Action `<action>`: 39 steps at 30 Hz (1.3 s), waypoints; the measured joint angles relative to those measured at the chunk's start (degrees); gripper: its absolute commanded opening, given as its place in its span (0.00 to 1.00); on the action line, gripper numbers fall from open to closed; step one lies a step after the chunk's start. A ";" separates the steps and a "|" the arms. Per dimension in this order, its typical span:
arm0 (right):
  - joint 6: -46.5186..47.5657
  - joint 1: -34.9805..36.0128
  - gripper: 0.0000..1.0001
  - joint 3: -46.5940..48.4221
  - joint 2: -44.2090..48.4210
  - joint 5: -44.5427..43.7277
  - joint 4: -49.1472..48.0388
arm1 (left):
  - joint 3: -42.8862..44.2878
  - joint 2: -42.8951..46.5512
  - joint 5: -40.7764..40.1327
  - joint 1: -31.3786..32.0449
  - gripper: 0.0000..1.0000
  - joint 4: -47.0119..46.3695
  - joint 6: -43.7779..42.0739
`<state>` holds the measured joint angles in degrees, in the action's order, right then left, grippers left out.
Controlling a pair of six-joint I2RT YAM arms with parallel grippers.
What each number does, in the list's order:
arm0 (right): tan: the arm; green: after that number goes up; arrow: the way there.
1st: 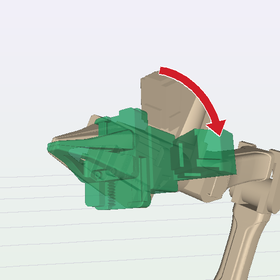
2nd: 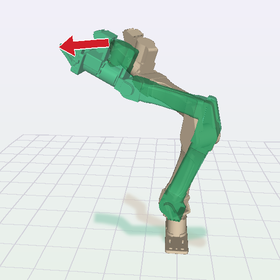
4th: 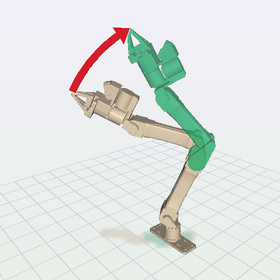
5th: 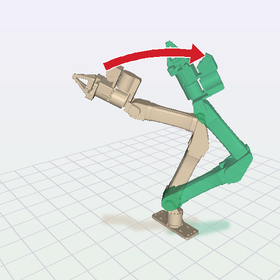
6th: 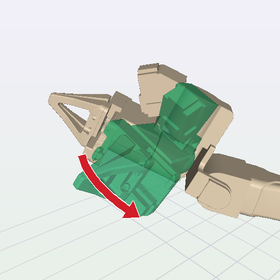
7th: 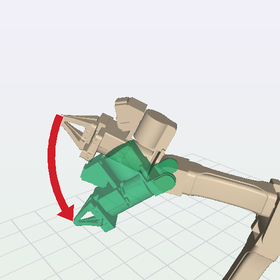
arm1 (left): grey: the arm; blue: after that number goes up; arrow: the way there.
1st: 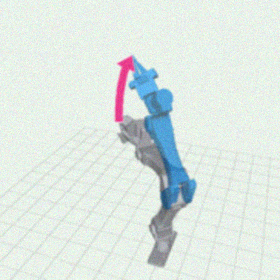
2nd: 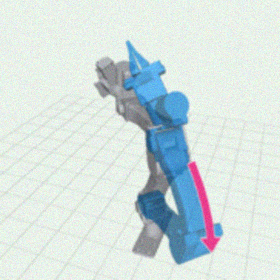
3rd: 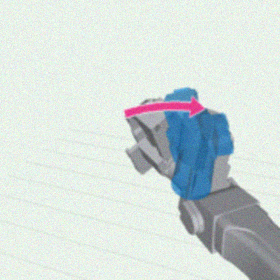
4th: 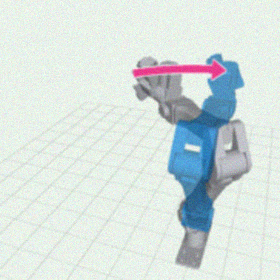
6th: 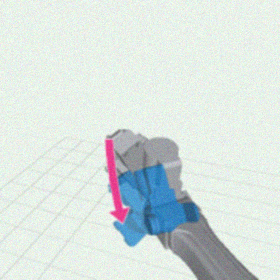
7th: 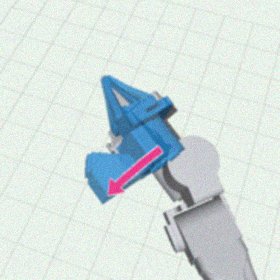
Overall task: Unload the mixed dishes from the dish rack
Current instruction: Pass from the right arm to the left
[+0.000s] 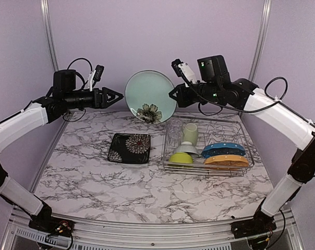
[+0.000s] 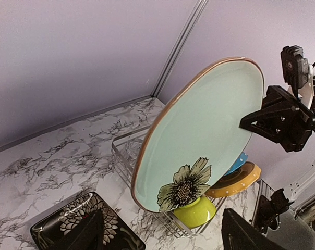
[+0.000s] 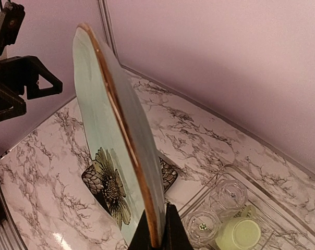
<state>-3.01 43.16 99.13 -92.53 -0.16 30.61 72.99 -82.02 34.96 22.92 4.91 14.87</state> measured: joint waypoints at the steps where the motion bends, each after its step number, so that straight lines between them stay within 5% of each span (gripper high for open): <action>1: -1.03 -0.31 0.00 -0.72 0.00 1.31 -0.79 | 0.02 -0.24 0.22 0.22 0.74 -0.02 0.04; 10: -6.60 -2.12 0.00 -2.36 0.09 9.16 -5.62 | 0.46 -2.95 0.57 1.01 0.57 0.00 1.57; 27: -13.38 -5.20 0.00 -6.05 0.63 17.66 -12.41 | 1.01 -5.53 4.13 1.03 0.01 -7.06 8.55; 33: -15.39 -5.81 0.00 -7.65 1.60 18.34 -14.01 | 1.01 -6.16 4.94 0.98 0.00 -9.66 9.94; 36: -15.91 -5.88 0.14 -8.00 2.03 18.01 -14.34 | 1.01 -6.67 5.51 0.98 0.00 -11.23 11.78; 39: -16.31 -5.90 0.37 -8.02 2.54 17.11 -15.69 | 0.96 -7.58 6.60 0.98 0.00 -11.96 15.87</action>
<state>-19.31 37.26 91.11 -90.00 16.95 14.92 73.95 -89.60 41.56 23.90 -7.05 30.74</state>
